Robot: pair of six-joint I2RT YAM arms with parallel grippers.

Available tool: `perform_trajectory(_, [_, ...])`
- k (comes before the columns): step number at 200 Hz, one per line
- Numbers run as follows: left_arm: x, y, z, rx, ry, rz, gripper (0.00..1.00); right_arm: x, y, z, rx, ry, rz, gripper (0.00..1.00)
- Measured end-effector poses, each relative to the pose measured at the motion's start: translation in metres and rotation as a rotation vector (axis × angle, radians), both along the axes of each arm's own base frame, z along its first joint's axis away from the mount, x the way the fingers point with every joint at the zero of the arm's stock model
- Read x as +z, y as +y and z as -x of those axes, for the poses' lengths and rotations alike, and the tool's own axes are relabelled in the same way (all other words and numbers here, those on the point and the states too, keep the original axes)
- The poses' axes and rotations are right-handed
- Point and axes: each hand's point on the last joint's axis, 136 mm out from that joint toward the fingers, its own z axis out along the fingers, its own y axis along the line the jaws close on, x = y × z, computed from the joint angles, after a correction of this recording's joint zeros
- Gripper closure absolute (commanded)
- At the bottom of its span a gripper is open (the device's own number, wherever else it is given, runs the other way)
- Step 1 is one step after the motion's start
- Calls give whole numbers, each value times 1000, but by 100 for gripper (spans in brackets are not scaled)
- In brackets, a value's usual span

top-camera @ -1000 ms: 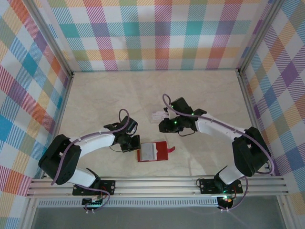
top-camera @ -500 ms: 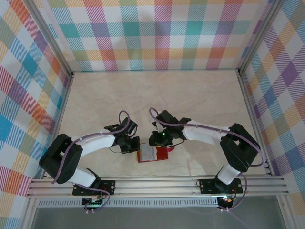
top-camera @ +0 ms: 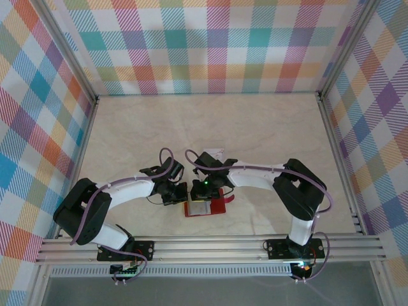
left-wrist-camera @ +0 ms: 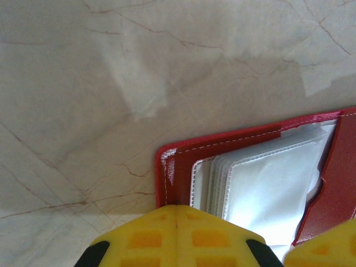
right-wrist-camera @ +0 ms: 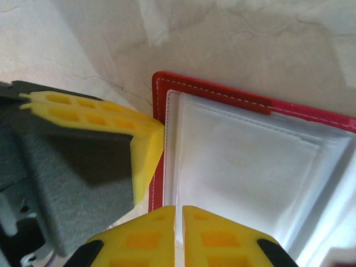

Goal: Take the credit cards out of the card holder

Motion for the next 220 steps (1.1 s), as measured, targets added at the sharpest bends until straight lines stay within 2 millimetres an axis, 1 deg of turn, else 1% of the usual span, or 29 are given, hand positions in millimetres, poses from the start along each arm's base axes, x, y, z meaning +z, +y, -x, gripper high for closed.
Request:
perform_trajectory(51, [0,0,0,-1,1,1,97,-17,-2,4,-7,35,37,87])
perform_trajectory(80, [0,0,0,-1,1,1,96,-17,-4,1,-13,23,60,85])
perform_trajectory(107, [0,0,0,-1,2,0,97,-17,-9,-1,-16,12,97,81])
perform_trajectory(155, [0,0,0,-1,1,-1,97,-17,-18,-3,-6,-9,152,71])
perform_trajectory(191, [0,0,0,-2,1,-1,97,-16,-24,-4,5,-22,191,59])
perform_trajectory(220, [0,0,1,-2,2,-1,97,-18,-34,-3,6,-29,240,54])
